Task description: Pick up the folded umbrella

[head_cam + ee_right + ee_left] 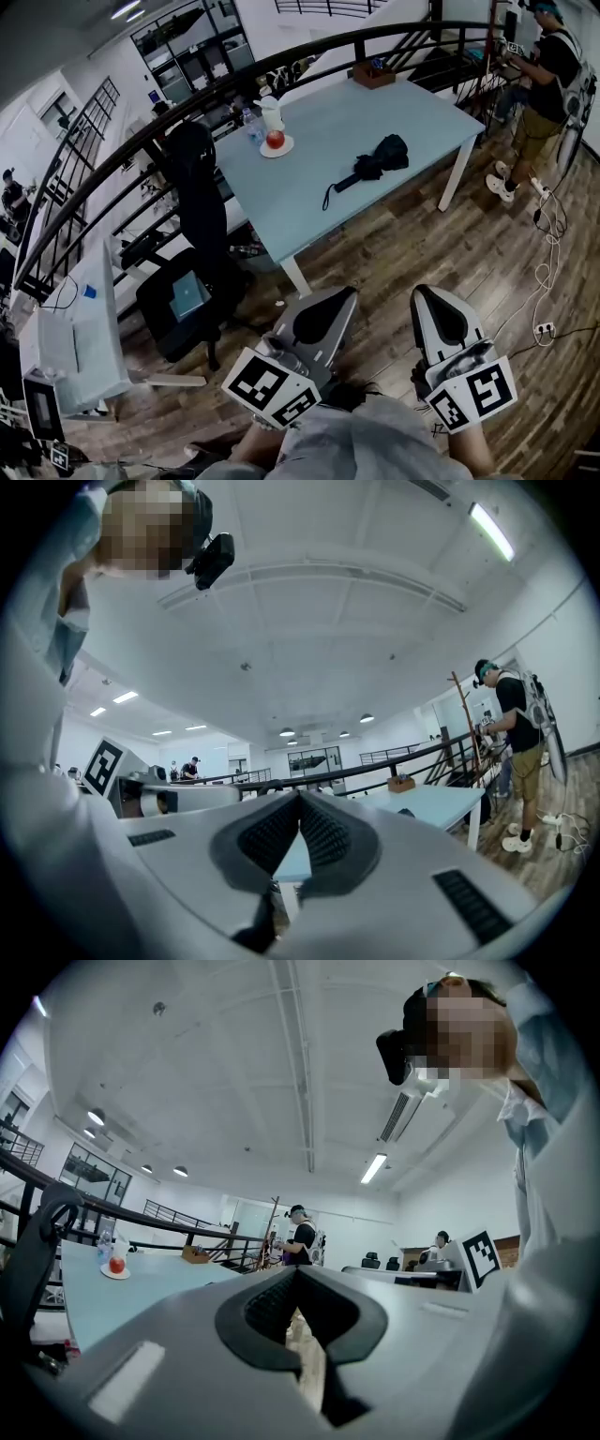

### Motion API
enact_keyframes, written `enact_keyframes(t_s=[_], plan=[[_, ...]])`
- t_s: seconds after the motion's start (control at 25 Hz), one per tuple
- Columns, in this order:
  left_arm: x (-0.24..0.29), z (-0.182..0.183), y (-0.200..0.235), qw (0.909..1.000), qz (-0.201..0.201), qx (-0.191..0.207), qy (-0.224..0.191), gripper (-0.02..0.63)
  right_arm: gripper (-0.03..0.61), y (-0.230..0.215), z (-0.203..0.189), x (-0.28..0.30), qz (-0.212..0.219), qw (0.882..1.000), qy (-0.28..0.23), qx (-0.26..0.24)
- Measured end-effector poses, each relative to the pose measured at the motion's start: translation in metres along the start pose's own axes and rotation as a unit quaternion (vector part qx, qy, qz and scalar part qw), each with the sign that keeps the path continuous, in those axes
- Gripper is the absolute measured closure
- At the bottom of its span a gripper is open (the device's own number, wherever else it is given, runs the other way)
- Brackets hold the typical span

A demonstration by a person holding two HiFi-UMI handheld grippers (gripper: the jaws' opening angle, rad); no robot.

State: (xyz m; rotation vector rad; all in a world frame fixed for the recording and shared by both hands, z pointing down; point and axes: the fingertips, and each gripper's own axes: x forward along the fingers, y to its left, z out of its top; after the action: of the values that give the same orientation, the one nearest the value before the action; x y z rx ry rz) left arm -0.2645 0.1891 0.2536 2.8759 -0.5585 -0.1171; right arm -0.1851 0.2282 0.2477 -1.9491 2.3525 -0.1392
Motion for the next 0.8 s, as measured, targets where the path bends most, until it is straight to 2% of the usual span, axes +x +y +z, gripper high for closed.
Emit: enact_keyframes(t_s=[0.32,0.8], plan=[[0.027,-0.017,-0.042,0.9998,-0.02,-0.001,0.003,0.609,0.578,-0.035,-0.004,-0.043,-0.024,1.0,-0.003,0.004],[0.073,-0.033,-0.077,0.9961,-0.086,-0.005,0.019,0.609,0.578,-0.079,-0.009,-0.079,-0.086,0.996,-0.003,0.01]])
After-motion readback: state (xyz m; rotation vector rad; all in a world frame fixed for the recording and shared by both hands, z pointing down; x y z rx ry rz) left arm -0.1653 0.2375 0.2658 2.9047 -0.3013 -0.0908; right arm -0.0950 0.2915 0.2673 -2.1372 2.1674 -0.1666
